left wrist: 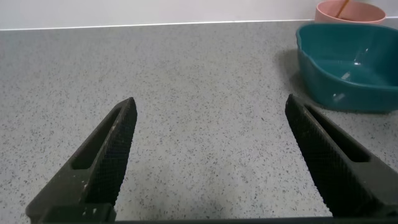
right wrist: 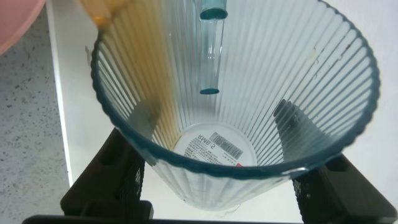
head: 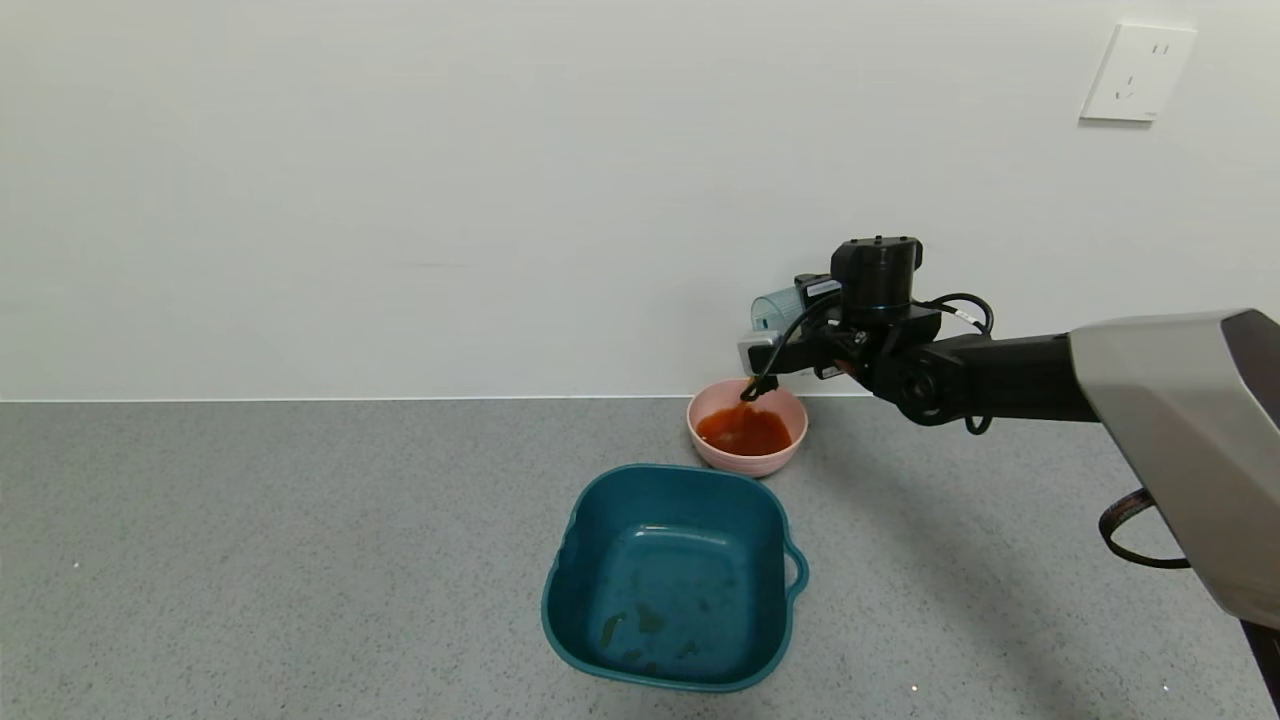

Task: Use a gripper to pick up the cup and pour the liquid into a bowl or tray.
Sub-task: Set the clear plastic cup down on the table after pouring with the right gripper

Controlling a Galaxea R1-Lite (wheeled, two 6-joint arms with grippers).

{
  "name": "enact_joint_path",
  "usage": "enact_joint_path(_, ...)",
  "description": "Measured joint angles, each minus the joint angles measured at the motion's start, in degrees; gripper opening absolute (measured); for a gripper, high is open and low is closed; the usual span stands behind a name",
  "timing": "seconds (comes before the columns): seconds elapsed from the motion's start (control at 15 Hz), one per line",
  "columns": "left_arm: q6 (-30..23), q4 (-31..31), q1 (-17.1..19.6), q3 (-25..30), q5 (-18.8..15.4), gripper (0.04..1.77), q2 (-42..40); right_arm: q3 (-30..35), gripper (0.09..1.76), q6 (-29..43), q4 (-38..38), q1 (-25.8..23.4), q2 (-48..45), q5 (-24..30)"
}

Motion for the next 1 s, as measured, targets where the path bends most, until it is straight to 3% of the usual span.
enact_joint_path(0.47,0.0,0.0,0.0,0.0,0.0,1.72,0.0,0.1,1.34,-5.8,0.0,1.1,0.0,0.0)
enact_joint_path(1.0,0.0,0.0,0.0,0.0,0.0,1.72,0.0,0.3,1.34,-5.2,0.0,1.2,-0.1,0.2)
